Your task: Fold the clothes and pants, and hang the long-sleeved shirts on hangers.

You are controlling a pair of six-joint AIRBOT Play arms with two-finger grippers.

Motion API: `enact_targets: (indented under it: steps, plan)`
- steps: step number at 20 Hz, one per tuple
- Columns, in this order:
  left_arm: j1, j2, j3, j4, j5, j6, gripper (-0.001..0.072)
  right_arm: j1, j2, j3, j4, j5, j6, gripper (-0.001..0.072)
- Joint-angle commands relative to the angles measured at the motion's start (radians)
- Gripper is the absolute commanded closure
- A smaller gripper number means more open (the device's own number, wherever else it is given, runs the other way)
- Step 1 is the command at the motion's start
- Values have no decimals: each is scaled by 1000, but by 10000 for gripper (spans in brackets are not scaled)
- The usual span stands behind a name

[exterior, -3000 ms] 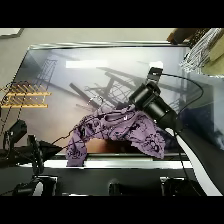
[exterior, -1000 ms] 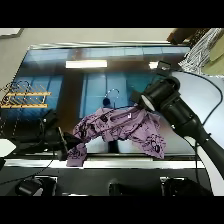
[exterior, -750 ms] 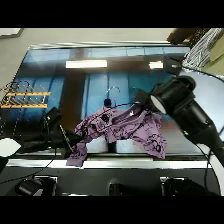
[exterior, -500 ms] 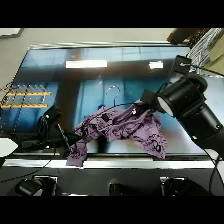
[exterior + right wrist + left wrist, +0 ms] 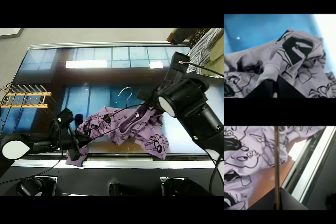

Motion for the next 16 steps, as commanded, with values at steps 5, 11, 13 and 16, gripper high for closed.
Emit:
enact_targets:
  steps: [5,11,13,16]
  plan:
    - [-29,-55,1,-21,111,-3,681,1,40,6,33,-19,-47,675]
    - [-32,-55,1,-70,91,-3,681,-2,47,147,-122,73,-117,675]
    - [-50,-55,1,-71,83,2,681,-2,47,158,-186,111,-125,675]
    - [-98,-55,2,-75,76,39,681,-1,23,158,-198,122,-164,674]
